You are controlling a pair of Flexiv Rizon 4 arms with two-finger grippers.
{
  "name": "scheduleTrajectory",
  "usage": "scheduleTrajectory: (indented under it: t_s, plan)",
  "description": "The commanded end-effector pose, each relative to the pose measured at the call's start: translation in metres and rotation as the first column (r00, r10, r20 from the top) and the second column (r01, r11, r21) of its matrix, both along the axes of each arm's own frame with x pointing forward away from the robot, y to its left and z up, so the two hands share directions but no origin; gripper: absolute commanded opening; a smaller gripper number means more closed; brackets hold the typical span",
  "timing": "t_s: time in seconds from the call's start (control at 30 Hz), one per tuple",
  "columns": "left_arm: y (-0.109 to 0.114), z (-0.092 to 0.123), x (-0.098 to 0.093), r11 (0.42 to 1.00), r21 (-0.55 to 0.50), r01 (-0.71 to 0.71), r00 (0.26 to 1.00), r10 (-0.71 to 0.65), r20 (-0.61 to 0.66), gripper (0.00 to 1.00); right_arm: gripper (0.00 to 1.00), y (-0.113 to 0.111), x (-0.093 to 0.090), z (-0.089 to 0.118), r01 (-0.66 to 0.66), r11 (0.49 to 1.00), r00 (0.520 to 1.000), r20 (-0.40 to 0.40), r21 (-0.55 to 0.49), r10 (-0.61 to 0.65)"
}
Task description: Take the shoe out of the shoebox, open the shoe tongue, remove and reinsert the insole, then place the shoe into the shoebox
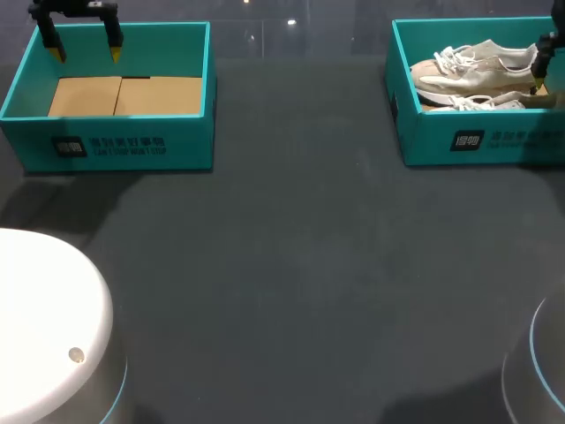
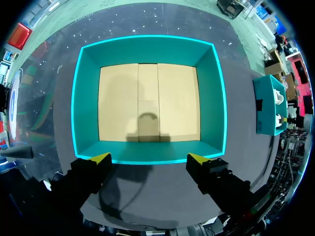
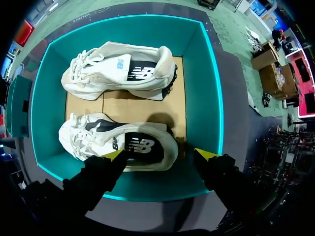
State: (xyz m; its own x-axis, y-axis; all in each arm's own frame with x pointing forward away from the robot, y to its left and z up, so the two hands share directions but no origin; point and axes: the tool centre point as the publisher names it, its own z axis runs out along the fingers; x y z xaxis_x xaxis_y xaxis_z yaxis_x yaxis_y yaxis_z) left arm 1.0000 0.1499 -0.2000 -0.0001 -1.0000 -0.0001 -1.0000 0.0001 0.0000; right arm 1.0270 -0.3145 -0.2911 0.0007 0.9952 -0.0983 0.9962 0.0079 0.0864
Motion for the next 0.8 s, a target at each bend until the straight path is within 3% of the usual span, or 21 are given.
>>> scheduleTrajectory:
  t_s: [0.03, 0.33, 0.8]
  plan:
    - [0.000, 0.000, 0.000, 1.000, 0.000, 0.000, 1.000, 0.000, 0.000, 1.00, 0.82, -0.010, 0.004, -0.010, 0.008, 1.000, 1.000, -0.002, 0.005, -0.008]
    - [0.000, 0.000, 0.000, 1.000, 0.000, 0.000, 1.000, 0.000, 0.000, 1.00, 0.84, -0.025, -0.005, -0.030, 0.025, 1.000, 1.000, -0.018, 0.017, -0.024]
    - [0.000, 0.000, 0.000, 1.000, 0.000, 0.000, 1.000, 0.000, 0.000, 1.00, 0.83, -0.024, -0.004, -0.050, 0.002, 1.000, 1.000, -0.017, 0.026, -0.002]
